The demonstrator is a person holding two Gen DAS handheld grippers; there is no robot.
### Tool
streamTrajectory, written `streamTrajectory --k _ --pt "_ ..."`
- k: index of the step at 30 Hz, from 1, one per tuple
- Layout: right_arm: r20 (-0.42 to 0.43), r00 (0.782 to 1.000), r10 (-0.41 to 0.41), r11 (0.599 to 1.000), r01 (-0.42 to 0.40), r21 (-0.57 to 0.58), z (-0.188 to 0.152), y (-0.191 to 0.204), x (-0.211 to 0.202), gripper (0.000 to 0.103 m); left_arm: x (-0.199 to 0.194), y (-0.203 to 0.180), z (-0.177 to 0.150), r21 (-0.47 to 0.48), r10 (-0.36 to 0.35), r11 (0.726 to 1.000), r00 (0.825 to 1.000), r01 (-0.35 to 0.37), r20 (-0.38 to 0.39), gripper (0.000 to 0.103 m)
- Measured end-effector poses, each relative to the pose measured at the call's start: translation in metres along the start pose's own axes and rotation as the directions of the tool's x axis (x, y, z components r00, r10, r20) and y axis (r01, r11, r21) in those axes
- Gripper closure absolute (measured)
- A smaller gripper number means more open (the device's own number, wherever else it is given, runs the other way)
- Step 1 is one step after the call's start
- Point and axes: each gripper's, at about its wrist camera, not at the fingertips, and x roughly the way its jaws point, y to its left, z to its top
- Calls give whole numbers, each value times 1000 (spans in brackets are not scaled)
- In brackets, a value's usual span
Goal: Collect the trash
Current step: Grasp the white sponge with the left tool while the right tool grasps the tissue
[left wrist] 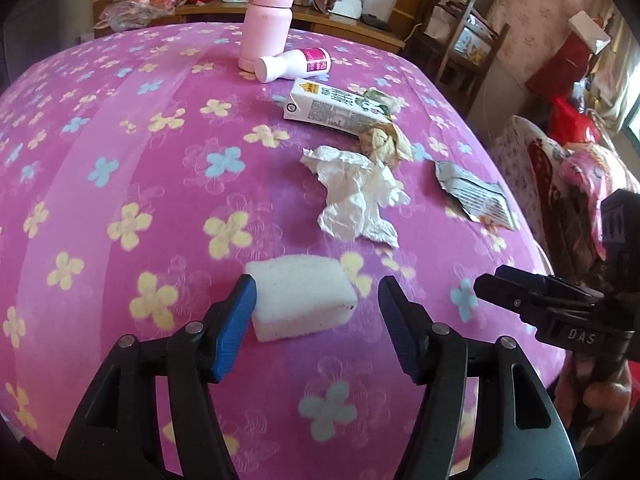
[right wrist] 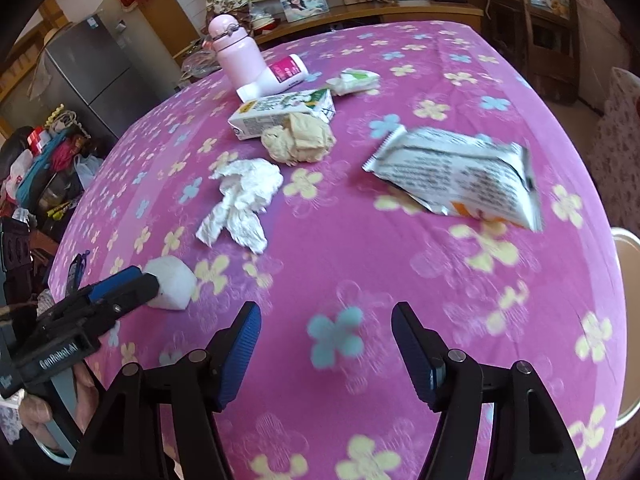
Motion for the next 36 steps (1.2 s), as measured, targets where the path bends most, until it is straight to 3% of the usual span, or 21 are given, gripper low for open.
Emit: streamTrajectory --k 4,10,22,23,26,27,31,36 --pt "9 1000 20 1000 -19 -9 15 9 10 37 12 -1 2 41 95 995 995 -94 -23 41" --pt "18 999 44 997 -43 -58 42 34 41 36 18 22 3 -50 -10 999 998 7 -63 52" --pt "29 999 41 993 -37 -112 73 62 87 36 18 47 32 -119 90 989 996 -88 17 55" --pt "34 999 42 992 -37 -124 73 64 89 37 19 49 34 -125 97 988 995 -94 20 55" --pt "51 998 41 985 -32 -168 69 69 90 69 27 52 37 -143 104 985 995 -101 12 55" --pt "52 998 45 985 -35 -171 67 68 89 72 28 52 37 -145 102 984 995 -100 6 55" --pt "64 995 78 984 -67 -163 58 61 74 82 26 46 33 -130 104 986 994 -102 12 55" --pt "95 991 97 985 -81 -153 46 52 43 86 17 30 30 -107 96 990 995 -92 32 55"
